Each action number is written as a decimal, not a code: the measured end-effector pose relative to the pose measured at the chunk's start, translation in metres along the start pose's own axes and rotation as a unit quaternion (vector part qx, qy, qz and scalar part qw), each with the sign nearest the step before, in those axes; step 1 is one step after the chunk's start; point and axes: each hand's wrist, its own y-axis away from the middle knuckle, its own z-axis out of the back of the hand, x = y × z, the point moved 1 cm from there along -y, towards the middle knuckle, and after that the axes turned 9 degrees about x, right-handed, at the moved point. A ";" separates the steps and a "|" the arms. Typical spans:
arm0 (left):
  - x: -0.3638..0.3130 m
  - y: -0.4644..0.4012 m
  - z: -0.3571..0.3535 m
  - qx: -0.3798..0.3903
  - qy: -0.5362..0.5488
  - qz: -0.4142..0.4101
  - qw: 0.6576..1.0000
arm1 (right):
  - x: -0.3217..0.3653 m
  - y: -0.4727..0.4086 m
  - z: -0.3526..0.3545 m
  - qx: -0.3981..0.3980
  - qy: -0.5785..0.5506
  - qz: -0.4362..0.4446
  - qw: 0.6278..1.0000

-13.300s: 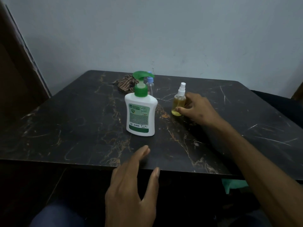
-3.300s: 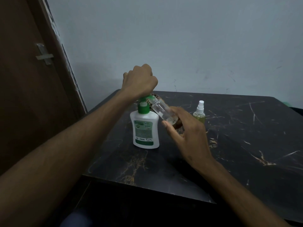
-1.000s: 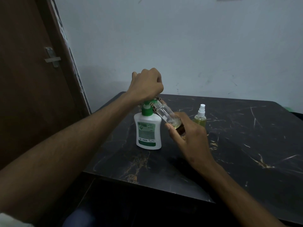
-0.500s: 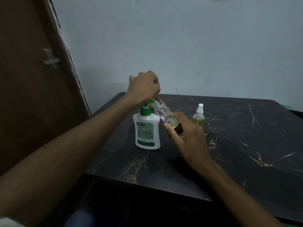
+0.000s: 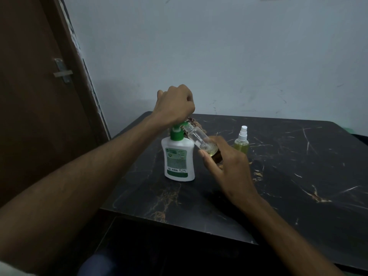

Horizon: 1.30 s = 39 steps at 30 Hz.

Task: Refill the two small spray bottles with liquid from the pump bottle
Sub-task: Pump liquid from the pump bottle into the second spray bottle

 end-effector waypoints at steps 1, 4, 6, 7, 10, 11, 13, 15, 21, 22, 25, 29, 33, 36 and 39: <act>-0.001 -0.001 0.002 0.000 -0.007 -0.002 1.000 | 0.000 0.000 0.000 0.000 0.000 0.000 1.000; -0.002 -0.003 0.002 0.001 -0.011 -0.005 1.000 | 0.001 0.000 0.000 -0.006 0.000 0.002 1.000; -0.001 -0.003 -0.001 0.006 -0.002 -0.004 1.000 | 0.001 -0.001 0.000 -0.008 -0.002 0.000 1.000; -0.001 -0.002 -0.002 0.007 0.000 -0.003 1.000 | 0.001 -0.001 0.001 -0.009 -0.004 0.000 1.000; 0.001 -0.001 -0.002 0.009 0.001 -0.002 1.000 | 0.002 0.000 0.001 -0.008 -0.001 0.000 1.000; 0.001 -0.001 -0.001 0.010 0.000 -0.001 1.000 | 0.002 0.000 0.001 -0.007 0.000 0.000 1.000; 0.000 -0.002 0.002 0.005 -0.005 -0.001 1.000 | 0.002 0.000 0.001 -0.007 -0.001 0.000 1.000; -0.001 -0.003 0.001 0.006 -0.002 0.000 1.000 | 0.002 0.000 0.002 -0.007 -0.003 0.000 1.000; 0.003 -0.001 -0.003 0.016 0.008 0.000 1.000 | 0.001 0.000 0.001 -0.005 0.001 0.001 1.000; 0.002 -0.002 -0.001 0.015 0.001 -0.001 1.000 | 0.001 0.000 0.001 -0.004 0.003 0.001 1.000; -0.001 -0.005 0.002 0.008 -0.010 -0.004 1.000 | 0.001 0.001 0.000 -0.007 0.006 -0.001 1.000; 0.001 -0.004 -0.005 0.022 0.005 0.003 1.000 | 0.001 0.000 0.001 -0.012 0.003 -0.001 1.000; 0.001 -0.003 -0.002 0.018 -0.001 0.000 1.000 | 0.002 0.000 0.001 -0.011 0.001 0.001 1.000; 0.001 -0.005 0.000 0.013 -0.002 0.001 1.000 | 0.002 0.001 0.002 -0.015 0.004 0.003 1.000; 0.001 -0.004 -0.004 0.017 0.013 0.001 1.000 | 0.002 0.000 0.001 -0.014 0.003 0.003 1.000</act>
